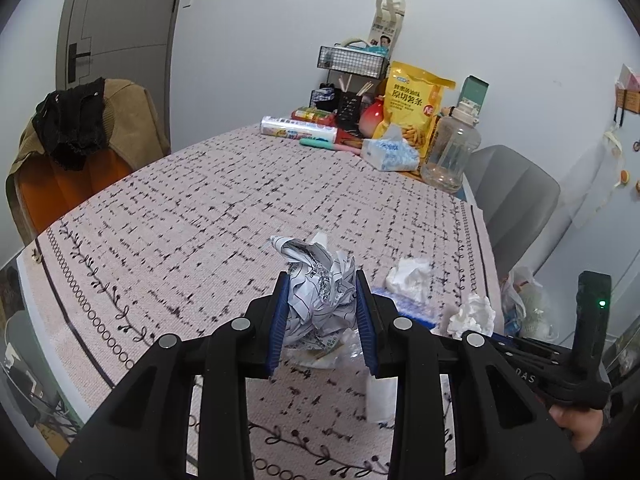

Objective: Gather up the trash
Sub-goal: 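Carry the foil ball and tissue over the white trash bin with both grippers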

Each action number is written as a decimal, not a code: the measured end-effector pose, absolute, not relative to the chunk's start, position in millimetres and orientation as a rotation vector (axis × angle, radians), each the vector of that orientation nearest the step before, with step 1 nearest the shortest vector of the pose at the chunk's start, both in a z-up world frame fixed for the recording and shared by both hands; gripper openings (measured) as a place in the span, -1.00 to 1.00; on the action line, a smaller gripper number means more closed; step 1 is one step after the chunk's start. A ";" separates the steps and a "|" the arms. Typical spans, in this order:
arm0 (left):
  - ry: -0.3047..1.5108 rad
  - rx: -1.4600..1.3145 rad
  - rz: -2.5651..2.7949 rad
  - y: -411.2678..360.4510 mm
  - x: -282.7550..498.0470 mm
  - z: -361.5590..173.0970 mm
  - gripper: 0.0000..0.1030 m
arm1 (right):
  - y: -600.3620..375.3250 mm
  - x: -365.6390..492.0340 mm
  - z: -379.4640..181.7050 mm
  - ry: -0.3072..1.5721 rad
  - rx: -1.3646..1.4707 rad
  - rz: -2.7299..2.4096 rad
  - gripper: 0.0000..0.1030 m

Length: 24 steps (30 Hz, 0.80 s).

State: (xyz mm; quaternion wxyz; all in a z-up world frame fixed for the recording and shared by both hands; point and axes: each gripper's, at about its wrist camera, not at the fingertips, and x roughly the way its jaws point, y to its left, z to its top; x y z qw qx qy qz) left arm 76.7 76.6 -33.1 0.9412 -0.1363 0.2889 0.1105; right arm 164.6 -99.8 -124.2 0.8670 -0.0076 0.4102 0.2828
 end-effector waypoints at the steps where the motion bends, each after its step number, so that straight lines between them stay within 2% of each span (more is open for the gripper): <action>1: 0.585 -0.276 0.217 72.6 79.4 -31.2 -0.39 | -101.7 163.0 -119.5 0.845 -0.015 0.592 -0.68; 13: 0.582 -0.225 0.070 12.8 113.2 -17.0 -0.39 | -165.5 154.4 -79.5 0.735 0.065 0.504 -0.68; 24: 0.620 -0.195 -0.089 -61.9 149.6 -11.9 -0.39 | -245.6 160.8 -78.4 0.713 0.154 0.358 -0.68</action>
